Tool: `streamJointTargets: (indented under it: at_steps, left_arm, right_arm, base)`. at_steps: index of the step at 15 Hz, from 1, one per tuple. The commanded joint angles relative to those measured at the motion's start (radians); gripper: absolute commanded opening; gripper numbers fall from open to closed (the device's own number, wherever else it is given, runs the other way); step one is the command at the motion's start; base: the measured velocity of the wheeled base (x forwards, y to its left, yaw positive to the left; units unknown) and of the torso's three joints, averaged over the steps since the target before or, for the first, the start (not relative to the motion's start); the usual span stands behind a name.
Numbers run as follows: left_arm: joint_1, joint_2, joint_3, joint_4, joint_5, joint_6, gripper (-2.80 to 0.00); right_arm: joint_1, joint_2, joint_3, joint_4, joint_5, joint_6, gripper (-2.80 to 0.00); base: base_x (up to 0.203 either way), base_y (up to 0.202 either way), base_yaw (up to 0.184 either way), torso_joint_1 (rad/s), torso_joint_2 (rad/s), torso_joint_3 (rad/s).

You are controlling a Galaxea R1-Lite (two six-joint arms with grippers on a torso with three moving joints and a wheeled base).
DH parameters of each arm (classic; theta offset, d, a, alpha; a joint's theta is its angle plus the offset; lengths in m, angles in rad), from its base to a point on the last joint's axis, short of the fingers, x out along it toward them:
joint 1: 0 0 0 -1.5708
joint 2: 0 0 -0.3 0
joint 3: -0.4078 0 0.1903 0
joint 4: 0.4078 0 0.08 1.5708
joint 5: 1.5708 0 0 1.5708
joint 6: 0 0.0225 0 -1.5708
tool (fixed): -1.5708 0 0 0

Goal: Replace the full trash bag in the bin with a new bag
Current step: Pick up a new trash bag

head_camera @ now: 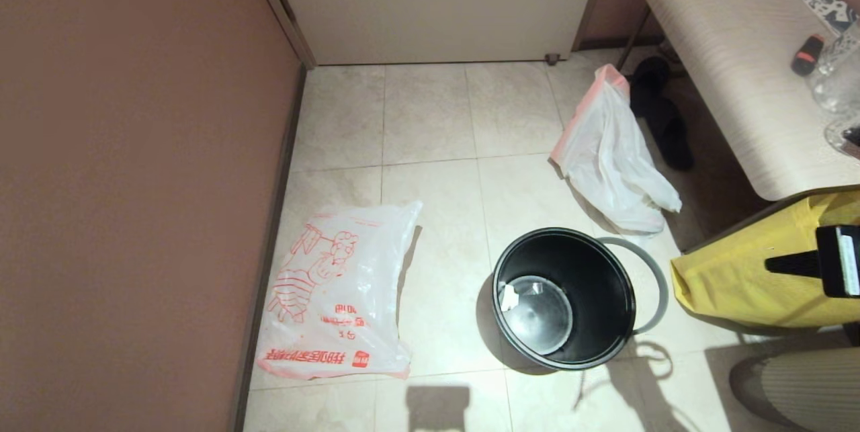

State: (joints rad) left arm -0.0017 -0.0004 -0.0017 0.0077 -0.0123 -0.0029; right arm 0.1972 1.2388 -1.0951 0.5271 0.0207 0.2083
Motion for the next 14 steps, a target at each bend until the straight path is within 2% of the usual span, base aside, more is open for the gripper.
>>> streamJointTargets:
  at_steps: [1, 3, 7, 14]
  left_arm:
    - [0.0, 0.0, 0.0, 0.0, 0.0, 0.0, -2.8]
    - [0.0, 0.0, 0.0, 0.0, 0.0, 0.0, -2.8]
    - [0.0, 0.0, 0.0, 0.0, 0.0, 0.0, -2.8]
    - [0.0, 0.0, 0.0, 0.0, 0.0, 0.0, -2.8]
  right_arm:
    - [0.005, -0.114, 0.039, 0.015, -0.004, 0.002, -2.8]
    - [0.005, -0.146, 0.064, 0.057, -0.032, 0.005, -2.8]
    - [0.008, -0.202, 0.097, 0.058, -0.048, 0.006, -2.8]
    - [0.027, -0.227, 0.099, 0.063, -0.049, 0.04, -2.8]
  base:
    - [0.0, 0.0, 0.0, 0.0, 0.0, 0.0]
    - [0.0, 0.0, 0.0, 0.0, 0.0, 0.0]
    - [0.0, 0.0, 0.0, 0.0, 0.0, 0.0]
    - [0.0, 0.0, 0.0, 0.0, 0.0, 0.0]
